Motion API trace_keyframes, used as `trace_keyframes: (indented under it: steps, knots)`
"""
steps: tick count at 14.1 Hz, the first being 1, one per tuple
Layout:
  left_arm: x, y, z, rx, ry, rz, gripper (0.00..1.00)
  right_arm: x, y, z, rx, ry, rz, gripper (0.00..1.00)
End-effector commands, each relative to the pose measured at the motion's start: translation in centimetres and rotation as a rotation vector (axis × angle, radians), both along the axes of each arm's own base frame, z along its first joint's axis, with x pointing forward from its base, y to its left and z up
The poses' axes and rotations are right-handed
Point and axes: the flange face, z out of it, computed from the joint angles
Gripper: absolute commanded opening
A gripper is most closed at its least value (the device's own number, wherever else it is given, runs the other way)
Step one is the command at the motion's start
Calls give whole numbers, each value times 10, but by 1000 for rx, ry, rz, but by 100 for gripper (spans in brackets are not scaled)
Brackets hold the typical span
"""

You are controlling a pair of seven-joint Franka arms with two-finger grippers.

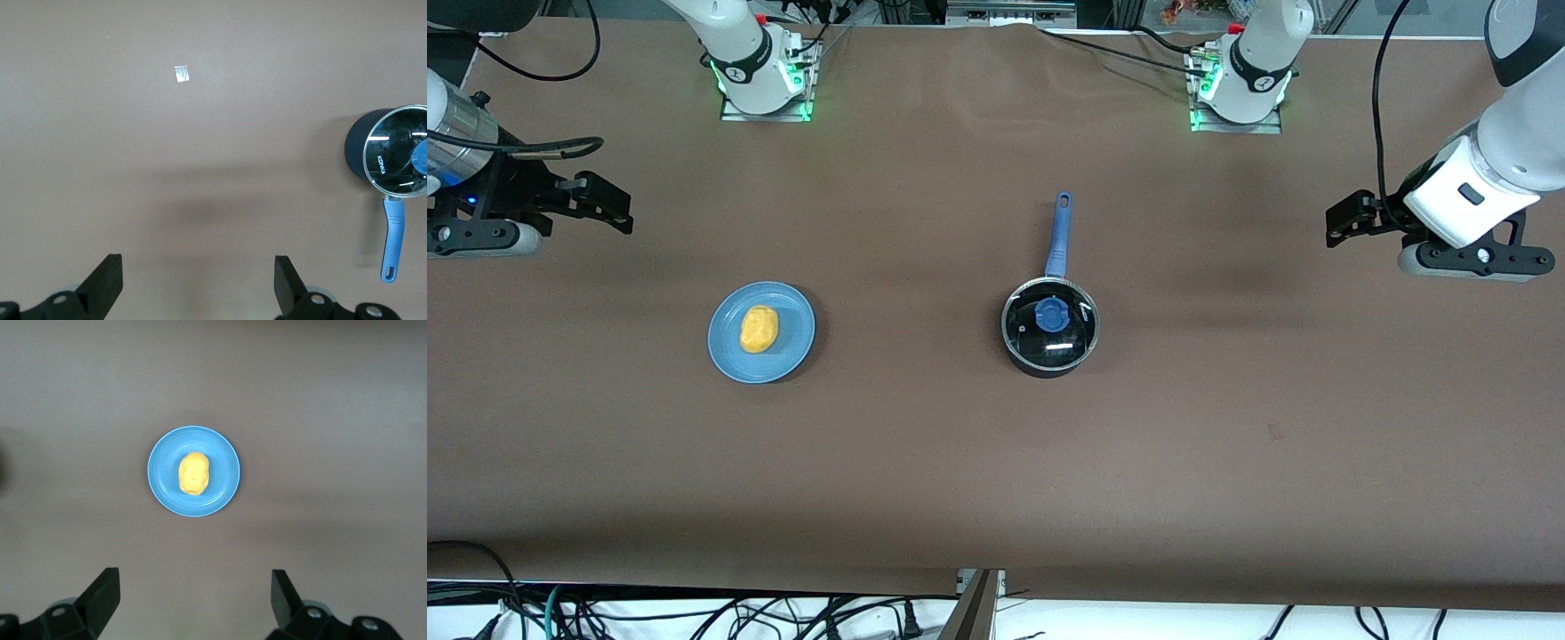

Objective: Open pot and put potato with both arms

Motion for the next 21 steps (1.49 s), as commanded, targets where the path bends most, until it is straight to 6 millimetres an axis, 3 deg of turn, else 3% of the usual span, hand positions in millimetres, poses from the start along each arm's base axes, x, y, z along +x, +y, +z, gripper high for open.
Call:
trace_keyframes:
  steps: [1,5,7,11,13,17,21]
  knots:
    - [5,2,6,-10,-7,-18,100,-2,0,1,-7,-5,19,100]
    - [3,-4,4,-8,2,-26,100,-1,-2,1,-4,-5,16,100]
    - [3,-13,-9,-12,42,-40,100,-1,-2,1,-2,-6,14,100]
    - [6,-90,-53,-12,121,-154,100,-1,-3,2,0,-11,10,100]
    - [20,-135,-75,-6,130,-148,100,0,-5,2,1,-11,4,100]
    - [27,-255,-136,30,124,32,100,-1,2,2,2,-11,2,100]
    - [28,-322,-201,-11,58,80,100,-2,6,2,3,-11,7,100]
